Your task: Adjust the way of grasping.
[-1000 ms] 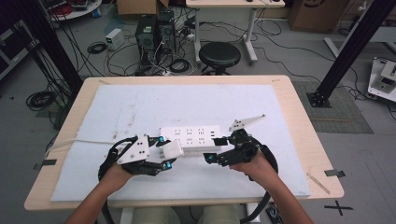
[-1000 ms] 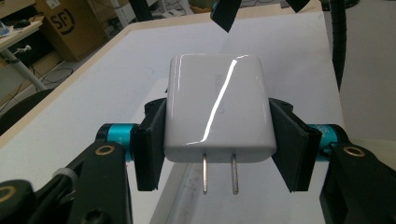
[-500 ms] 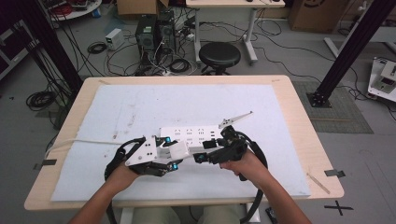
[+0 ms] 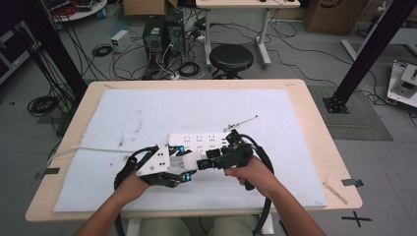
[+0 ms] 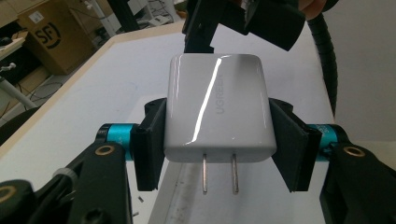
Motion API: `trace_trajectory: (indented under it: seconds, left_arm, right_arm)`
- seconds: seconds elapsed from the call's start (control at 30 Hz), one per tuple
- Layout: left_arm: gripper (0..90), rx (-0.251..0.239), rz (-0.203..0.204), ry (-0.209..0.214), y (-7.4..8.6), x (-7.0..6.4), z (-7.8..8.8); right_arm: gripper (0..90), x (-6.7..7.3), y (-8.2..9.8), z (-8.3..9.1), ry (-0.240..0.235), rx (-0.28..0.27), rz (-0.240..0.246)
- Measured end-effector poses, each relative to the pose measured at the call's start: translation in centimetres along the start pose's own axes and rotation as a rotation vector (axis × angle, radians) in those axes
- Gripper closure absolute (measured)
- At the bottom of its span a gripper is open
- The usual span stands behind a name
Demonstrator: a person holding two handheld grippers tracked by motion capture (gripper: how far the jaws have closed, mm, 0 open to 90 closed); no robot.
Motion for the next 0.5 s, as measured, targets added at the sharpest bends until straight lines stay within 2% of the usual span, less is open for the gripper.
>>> trace_trajectory:
  seconds: [0.17,0.23,0.37,0.4,0.47,0.5]
  left_arm:
    - [42.5,-0.013,0.003,0.008,-0.2,-0.2,-0.4]
    - [42.5,-0.012,-0.003,0.015,-0.3,-0.3,-0.5]
    - [42.5,-0.019,-0.008,0.021,-0.4,-0.5,-0.7]
    - [42.5,-0.021,-0.007,0.020,-0.5,-0.6,-0.7]
    - [42.5,-0.025,-0.009,0.026,-0.5,-0.6,-0.7]
    - [42.5,-0.026,-0.011,0.023,-0.6,-0.7,-0.7]
  right_arm:
    - [19.5,-0.3,-0.1,-0.2,-0.030,0.006,-0.036]
    - [24.4,-0.5,0.0,-0.5,-0.059,0.015,-0.061]
    - [28.7,-0.8,0.0,-0.9,-0.084,0.019,-0.083]
    - [31.8,-0.8,0.1,-0.9,-0.096,0.020,-0.105]
    - [34.0,-1.0,0.1,-0.9,-0.107,0.020,-0.106]
    - [37.2,-1.1,0.2,-1.0,-0.130,0.027,-0.131]
Point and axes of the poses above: each handheld gripper's, and its own axes: z roughly backward along the jaws, y roughly out of its underside, x roughly to its left, the point moved 2 cm from there along -z, roughly forward along the jaws, and after that the axes turned 7 degrees about -y, right-handed, at the moved point
